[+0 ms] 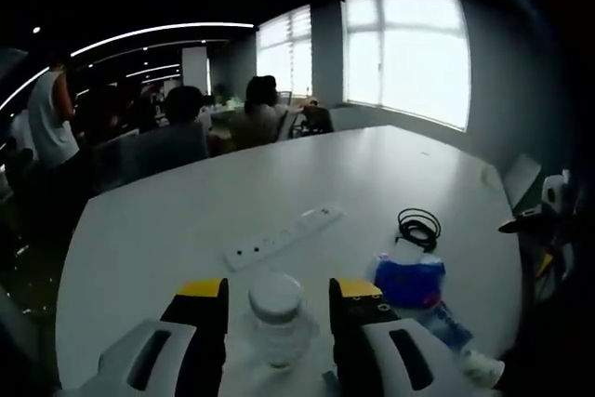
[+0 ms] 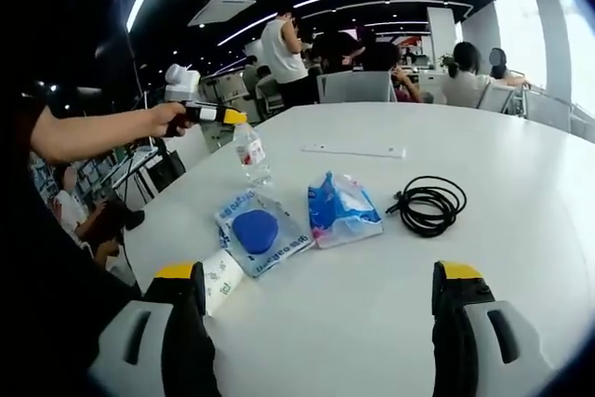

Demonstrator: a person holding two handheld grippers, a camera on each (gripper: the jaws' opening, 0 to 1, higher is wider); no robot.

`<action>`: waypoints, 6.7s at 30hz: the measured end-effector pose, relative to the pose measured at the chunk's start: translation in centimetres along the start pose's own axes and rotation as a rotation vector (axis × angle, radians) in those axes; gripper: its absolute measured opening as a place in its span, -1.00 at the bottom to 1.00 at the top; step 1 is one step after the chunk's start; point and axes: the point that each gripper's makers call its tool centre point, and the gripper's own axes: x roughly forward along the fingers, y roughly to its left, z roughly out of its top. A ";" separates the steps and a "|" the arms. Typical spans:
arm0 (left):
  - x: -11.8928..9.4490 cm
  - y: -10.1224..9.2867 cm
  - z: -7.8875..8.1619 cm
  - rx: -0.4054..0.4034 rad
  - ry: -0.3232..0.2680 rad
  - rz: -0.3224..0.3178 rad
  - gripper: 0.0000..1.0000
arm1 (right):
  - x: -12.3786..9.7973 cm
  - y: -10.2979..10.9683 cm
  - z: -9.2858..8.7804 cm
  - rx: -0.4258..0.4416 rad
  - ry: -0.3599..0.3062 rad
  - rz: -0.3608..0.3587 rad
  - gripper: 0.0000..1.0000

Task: Arrange the tabletop items into an orderly group along one side of the table until the central work area is clear of visible clutter.

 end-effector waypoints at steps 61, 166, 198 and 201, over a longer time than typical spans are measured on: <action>-11.6 -12.7 -9.4 -0.031 -0.038 -0.064 0.86 | 7.2 13.4 -8.6 -0.237 0.177 0.326 -0.37; -11.3 -11.3 -4.7 -0.019 -0.108 -0.094 0.99 | 9.8 3.6 12.7 -0.269 0.246 0.187 -1.00; -11.1 -11.3 -5.5 0.021 -0.083 -0.097 0.99 | 16.7 4.7 12.5 -0.084 0.443 0.252 -1.00; -11.1 -11.3 -5.5 0.023 -0.085 -0.100 0.99 | 17.5 4.9 12.1 -0.070 0.476 0.252 -1.00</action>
